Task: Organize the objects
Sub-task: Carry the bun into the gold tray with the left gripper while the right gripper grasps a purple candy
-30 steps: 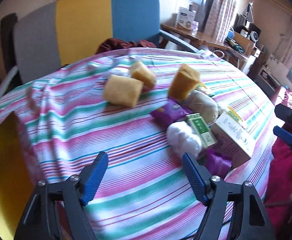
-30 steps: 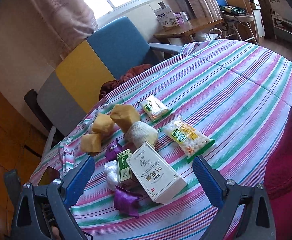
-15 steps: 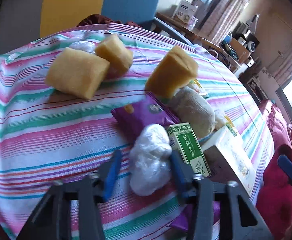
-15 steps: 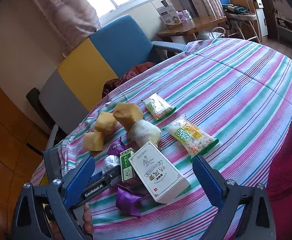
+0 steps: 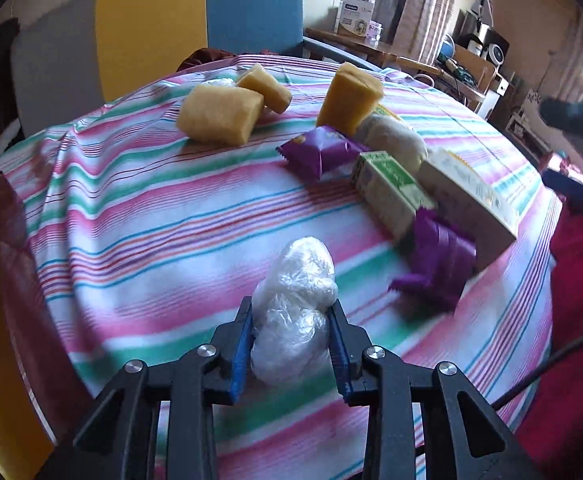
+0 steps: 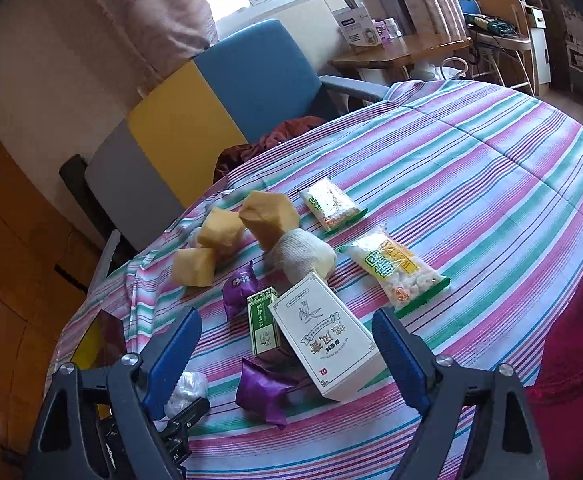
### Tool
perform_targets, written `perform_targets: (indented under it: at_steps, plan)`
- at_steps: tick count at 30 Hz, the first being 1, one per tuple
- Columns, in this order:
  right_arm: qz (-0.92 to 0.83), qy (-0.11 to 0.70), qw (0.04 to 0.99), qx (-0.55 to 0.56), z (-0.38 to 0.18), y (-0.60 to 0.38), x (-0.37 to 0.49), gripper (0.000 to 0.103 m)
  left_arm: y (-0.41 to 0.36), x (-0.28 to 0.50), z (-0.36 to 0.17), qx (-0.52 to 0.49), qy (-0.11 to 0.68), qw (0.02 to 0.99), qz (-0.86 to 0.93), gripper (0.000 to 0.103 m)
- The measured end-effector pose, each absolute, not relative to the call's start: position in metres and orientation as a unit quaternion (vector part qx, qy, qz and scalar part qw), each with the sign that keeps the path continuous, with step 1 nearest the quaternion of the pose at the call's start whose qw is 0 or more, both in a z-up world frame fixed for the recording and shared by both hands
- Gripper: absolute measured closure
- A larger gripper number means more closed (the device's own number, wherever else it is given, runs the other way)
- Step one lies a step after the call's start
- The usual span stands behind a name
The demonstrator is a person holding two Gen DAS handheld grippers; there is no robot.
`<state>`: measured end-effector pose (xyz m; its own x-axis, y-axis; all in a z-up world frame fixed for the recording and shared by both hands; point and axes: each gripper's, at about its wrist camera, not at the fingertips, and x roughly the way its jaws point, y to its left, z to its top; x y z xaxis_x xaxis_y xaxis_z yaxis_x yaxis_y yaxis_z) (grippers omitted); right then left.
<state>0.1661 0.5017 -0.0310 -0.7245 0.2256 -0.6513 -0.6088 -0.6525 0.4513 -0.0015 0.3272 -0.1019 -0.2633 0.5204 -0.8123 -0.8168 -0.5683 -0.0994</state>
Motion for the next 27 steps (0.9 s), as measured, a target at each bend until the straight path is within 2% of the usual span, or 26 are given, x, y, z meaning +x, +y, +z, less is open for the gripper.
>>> perform_targets:
  at_steps: [4, 8, 15, 18, 20, 21, 22, 27]
  plan:
    - [0.871, 0.325, 0.199, -0.310, -0.033, 0.488, 0.152, 0.037, 0.315, 0.005, -0.101, -0.422, 0.180, 0.426, 0.780, 0.070]
    - [0.839, 0.348, 0.122, -0.401, -0.055, 0.468, 0.126, 0.039, 0.304, 0.009, -0.095, -0.424, 0.181, 0.420, 0.782, 0.070]
    - [0.772, 0.393, 0.156, -0.475, -0.101, 0.471, 0.100, 0.039, 0.275, 0.017, -0.079, -0.411, 0.162, 0.422, 0.791, 0.070]
    - [0.765, 0.372, 0.186, -0.491, -0.110, 0.471, 0.086, 0.040, 0.266, 0.023, -0.067, -0.396, 0.152, 0.432, 0.796, 0.070]
    - [0.768, 0.345, 0.194, -0.504, -0.114, 0.467, 0.080, 0.053, 0.261, 0.028, -0.059, -0.389, 0.145, 0.438, 0.797, 0.070]
    - [0.773, 0.325, 0.202, -0.505, -0.112, 0.464, 0.078, 0.064, 0.258, 0.030, -0.057, -0.388, 0.139, 0.441, 0.797, 0.070]
    - [0.781, 0.308, 0.204, -0.504, -0.111, 0.460, 0.076, 0.067, 0.257, 0.030, -0.055, -0.387, 0.135, 0.443, 0.798, 0.070]
    - [0.802, 0.253, 0.185, -0.508, -0.107, 0.439, 0.070, 0.069, 0.238, 0.029, -0.042, -0.386, 0.103, 0.445, 0.802, 0.070]
